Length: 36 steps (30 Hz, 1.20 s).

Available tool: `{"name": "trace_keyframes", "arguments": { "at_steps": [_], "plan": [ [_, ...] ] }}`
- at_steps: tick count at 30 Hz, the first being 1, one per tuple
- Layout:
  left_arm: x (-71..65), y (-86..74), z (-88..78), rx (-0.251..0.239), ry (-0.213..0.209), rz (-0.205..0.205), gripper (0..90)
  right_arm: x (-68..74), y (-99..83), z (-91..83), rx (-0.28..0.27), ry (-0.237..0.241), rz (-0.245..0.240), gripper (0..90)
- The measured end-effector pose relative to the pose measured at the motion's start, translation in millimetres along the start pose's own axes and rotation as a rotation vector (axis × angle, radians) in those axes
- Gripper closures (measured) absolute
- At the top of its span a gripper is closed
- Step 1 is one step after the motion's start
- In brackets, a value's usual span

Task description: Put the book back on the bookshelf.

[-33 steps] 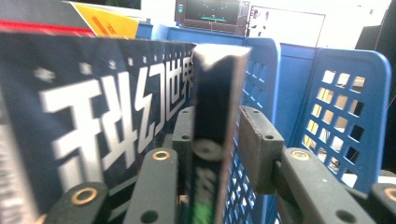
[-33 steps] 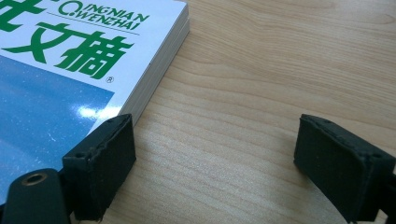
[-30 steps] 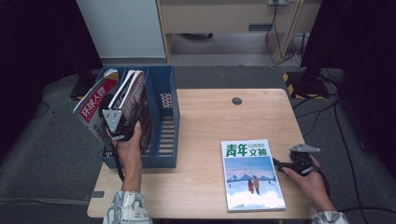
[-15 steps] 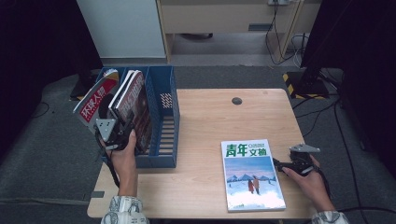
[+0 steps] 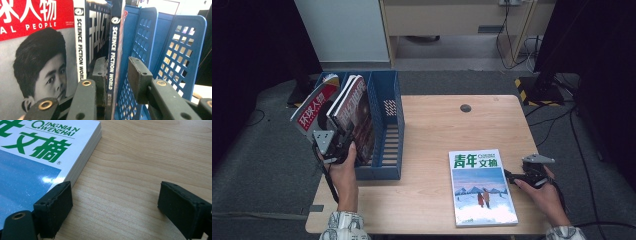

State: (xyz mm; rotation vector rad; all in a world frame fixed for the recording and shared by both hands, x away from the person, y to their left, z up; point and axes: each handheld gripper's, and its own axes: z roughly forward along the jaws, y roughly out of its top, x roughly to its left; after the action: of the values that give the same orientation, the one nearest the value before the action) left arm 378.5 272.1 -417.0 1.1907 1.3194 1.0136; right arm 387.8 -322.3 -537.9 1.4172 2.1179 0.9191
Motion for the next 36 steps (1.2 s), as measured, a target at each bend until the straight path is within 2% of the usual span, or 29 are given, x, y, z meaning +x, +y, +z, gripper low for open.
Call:
{"name": "trace_keyframes", "arguments": {
  "at_steps": [5, 9, 14, 22, 26, 36],
  "plan": [
    [0.6, -0.8, -2.6, 0.010, -0.003, -0.001, 68.2, -0.1, 0.0, 0.0, 0.000, 0.000, -0.001, 12.5],
    [-0.8, -2.6, -8.0, 0.018, 0.001, 0.014, 67.7, 0.0, 0.1, -0.1, 0.000, 0.001, 0.001, 12.5],
    [1.1, -3.3, -17.5, 0.010, 0.004, -0.006, 67.3, 0.1, 0.0, -0.1, 0.000, 0.001, 0.002, 12.5],
    [-3.5, -6.2, -32.7, 0.020, 0.007, -0.008, 66.2, 0.0, 0.0, 0.0, 0.000, 0.000, 0.000, 12.5],
    [-8.9, -8.0, -37.3, 0.033, -0.012, 0.002, 65.0, 0.0, 0.0, 0.0, 0.000, 0.000, 0.001, 12.5],
    [-23.0, -7.4, -35.6, 0.042, -0.048, 0.026, 57.9, 0.0, 0.0, 0.0, 0.000, 0.000, 0.001, 12.5]
  ]
}}
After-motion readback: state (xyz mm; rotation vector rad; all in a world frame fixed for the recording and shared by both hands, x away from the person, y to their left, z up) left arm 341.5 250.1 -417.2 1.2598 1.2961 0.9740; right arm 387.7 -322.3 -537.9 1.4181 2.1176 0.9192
